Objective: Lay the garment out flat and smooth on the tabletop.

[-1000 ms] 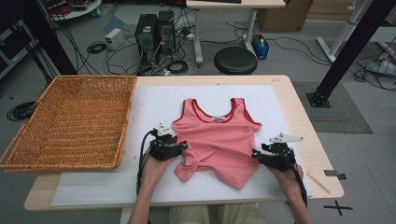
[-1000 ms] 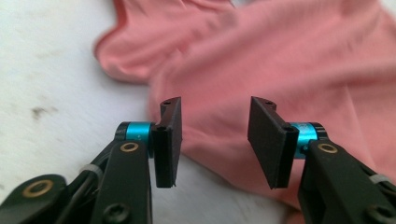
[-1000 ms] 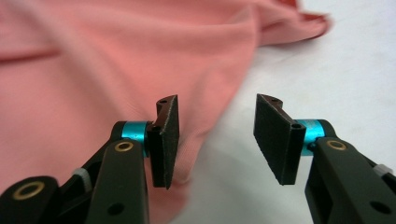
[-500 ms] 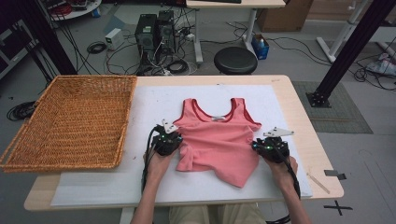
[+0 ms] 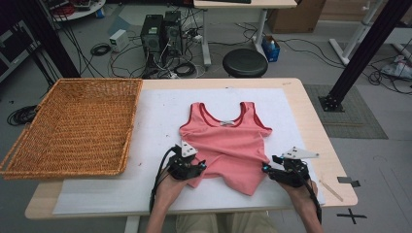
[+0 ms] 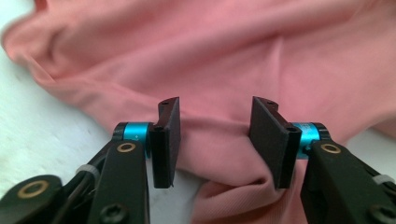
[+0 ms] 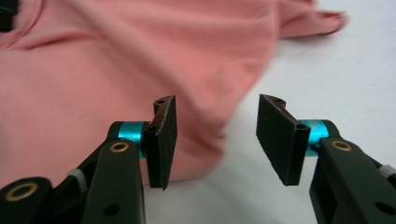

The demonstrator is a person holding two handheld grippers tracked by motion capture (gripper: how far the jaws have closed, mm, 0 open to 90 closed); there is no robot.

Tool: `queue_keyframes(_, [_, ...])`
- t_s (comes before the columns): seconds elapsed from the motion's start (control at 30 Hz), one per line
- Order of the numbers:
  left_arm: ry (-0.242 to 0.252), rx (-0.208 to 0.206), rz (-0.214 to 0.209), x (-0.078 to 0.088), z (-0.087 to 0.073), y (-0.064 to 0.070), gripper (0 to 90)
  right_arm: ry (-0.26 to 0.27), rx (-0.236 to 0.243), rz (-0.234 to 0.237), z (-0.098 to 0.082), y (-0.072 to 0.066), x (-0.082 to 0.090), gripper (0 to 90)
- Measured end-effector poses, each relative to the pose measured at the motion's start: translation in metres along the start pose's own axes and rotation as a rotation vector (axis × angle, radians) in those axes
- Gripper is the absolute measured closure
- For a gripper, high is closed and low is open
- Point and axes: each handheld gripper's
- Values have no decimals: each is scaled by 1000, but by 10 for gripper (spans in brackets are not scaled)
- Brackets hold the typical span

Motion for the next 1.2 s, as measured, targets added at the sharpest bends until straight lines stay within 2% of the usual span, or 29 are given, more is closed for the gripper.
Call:
queue_keyframes(0.03, [8,3,-8,0,0,0,588,-16,22,14,-1,-3,-5,477])
queue_keyframes(0.1, [7,-19,1,0,0,0,677,-50,65,11,-2,-10,-15,495])
queue_keyframes(0.13, [7,-19,1,0,0,0,741,-32,76,6,-2,-13,-17,624])
queue_keyframes(0.17, [12,-37,54,1,1,-3,812,-24,95,23,0,-14,-18,730])
queue_keyframes(0.2, [17,-23,78,3,3,-7,843,-27,121,-3,2,-15,-19,819])
queue_keyframes(0.23, [26,-14,112,5,4,-11,861,-27,134,-34,5,-13,-20,842])
queue_keyframes(0.27, [36,1,141,7,4,-17,868,-18,127,-56,8,-9,-20,848])
queue_keyframes(0.33, [61,45,170,13,5,-27,870,0,94,-112,14,1,-20,849])
queue_keyframes(0.4, [66,73,184,17,3,-35,871,21,72,-143,19,9,-21,803])
queue_keyframes(0.47, [59,91,200,22,-1,-39,853,12,50,-125,21,16,-23,639])
queue_keyframes(0.5, [59,91,200,22,-1,-39,796,12,50,-125,21,16,-23,639])
queue_keyframes(0.53, [82,121,195,31,-6,-40,732,-5,9,-108,19,21,-21,529])
queue_keyframes(0.6, [106,129,172,38,-9,-36,707,8,-26,-117,12,24,-13,509])
queue_keyframes(0.67, [142,123,117,45,-9,-30,654,11,-58,-112,5,26,-7,499])
queue_keyframes(0.73, [170,108,63,48,-6,-21,609,2,-72,-89,-1,25,-3,487])
queue_keyframes(0.77, [170,108,63,48,-6,-21,583,-5,-70,-79,-2,23,-2,476])
queue_keyframes(0.8, [168,75,19,45,-1,-11,565,-7,-58,-70,-4,20,-2,464])
queue_keyframes(0.83, [149,50,10,41,0,-6,558,-10,-41,-60,-4,16,-3,452])
queue_keyframes(0.93, [42,-23,60,22,-1,3,555,-28,17,-35,-1,5,-12,446])
queue_keyframes(0.97, [42,-23,60,22,-1,3,563,-36,33,-26,0,2,-16,508])
queue_keyframes(1.0, [14,-33,84,14,-3,2,615,-23,48,-6,1,0,-19,629])
queue_keyframes(1.07, [26,-16,102,15,-4,-1,730,-21,90,-4,4,-3,-21,801])
queue_keyframes(1.1, [35,-14,113,18,-4,-4,790,-22,103,-19,5,-3,-22,841])
queue_keyframes(1.2, [65,9,164,30,-6,-11,852,-5,70,-75,8,7,-15,864])
Point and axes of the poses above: each handheld gripper's, and its own axes: x roughly backward along the jaws, z roughly out of its top, y roughly to its right, and after that the axes turned 7 degrees about -z, right-handed
